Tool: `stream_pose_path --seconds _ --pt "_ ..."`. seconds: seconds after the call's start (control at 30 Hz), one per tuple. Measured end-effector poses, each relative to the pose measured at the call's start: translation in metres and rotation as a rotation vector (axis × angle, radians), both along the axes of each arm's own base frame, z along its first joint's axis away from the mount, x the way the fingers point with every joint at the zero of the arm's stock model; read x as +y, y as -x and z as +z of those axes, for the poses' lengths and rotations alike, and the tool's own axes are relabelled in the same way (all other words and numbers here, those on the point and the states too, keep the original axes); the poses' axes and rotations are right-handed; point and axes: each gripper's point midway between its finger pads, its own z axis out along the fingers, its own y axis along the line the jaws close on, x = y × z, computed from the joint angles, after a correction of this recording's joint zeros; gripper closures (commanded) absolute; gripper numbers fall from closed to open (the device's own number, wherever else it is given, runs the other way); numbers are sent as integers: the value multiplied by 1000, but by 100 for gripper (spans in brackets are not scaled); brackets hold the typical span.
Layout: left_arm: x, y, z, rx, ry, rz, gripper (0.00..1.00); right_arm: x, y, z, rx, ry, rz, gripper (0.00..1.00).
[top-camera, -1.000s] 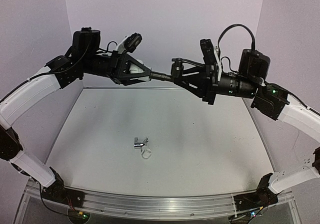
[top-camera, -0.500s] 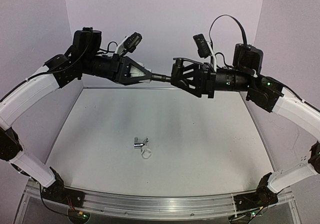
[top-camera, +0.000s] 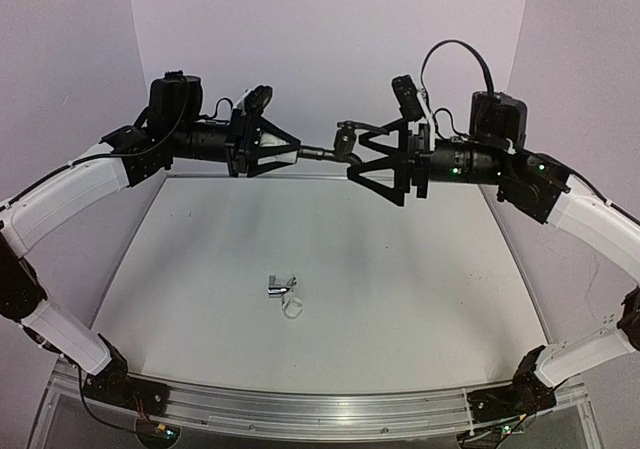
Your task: Install the water faucets
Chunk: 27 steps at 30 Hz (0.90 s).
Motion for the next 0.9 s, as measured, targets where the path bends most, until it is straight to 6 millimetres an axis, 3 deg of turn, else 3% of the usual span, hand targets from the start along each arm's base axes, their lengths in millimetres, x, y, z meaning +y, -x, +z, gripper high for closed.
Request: stream_pose_path --seconds 0.3,0.53,0.67,0.9 --pt "-4 -5 4 138 52 -21 100 -28 -14 -4 -124 45 -103 2" --pt "-6 -4 4 268 58 -55 100 -53 -36 -6 -272 114 -251 2" --pt "-7 -9 1 363 58 -67 100 -70 -23 -7 -462 178 -257 2" --pt "-17 -16 -11 558 48 -127 100 -89 10 8 -887 255 -200 2"
